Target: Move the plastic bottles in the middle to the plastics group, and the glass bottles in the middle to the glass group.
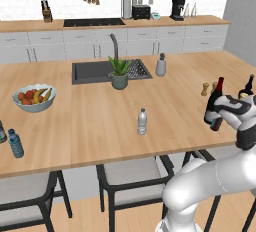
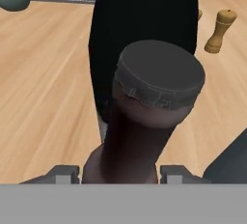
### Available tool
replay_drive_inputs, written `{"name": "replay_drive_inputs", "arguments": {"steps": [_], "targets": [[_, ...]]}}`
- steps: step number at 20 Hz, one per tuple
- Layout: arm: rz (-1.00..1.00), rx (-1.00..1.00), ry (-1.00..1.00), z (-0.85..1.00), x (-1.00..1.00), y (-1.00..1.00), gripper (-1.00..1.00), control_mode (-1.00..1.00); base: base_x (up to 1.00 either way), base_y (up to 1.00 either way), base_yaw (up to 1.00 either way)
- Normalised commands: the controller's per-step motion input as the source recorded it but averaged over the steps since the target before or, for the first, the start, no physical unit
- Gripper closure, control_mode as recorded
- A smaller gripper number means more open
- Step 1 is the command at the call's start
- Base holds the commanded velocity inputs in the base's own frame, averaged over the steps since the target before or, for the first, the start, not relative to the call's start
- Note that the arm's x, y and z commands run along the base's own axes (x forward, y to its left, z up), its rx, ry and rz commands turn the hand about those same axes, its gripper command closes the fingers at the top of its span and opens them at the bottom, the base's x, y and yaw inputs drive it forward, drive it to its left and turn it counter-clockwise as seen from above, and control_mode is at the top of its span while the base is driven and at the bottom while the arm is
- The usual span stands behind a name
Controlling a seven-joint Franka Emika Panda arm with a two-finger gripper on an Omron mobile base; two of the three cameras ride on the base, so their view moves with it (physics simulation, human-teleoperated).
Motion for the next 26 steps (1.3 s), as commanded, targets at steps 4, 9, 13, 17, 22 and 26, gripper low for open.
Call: {"name": "replay_drive_inputs", "arguments": {"steps": [4, 9, 13, 17, 22, 26], "targets": [[0.00, 0.00, 0.00, 0.00, 0.00, 0.00, -1.00, -1.00, 0.00, 0.00, 0.00], [0.00, 0.00, 0.00, 0.00, 0.00, 0.00, -1.00, -1.00, 0.00, 0.00, 0.00], [0.00, 0.00, 0.00, 0.01, -0.15, 0.00, -1.00, -1.00, 0.00, 0.00, 0.00], [0.00, 0.00, -0.01, 0.04, -0.38, 0.00, -1.00, -1.00, 0.00, 0.00, 0.00], [0.00, 0.00, -0.01, 0.13, -0.40, 0.00, -1.00, -1.00, 0.00, 0.00, 0.00], [0.03, 0.00, -0.02, 0.29, -0.73, 0.10, -1.00, -1.00, 0.00, 0.00, 0.00]]}}
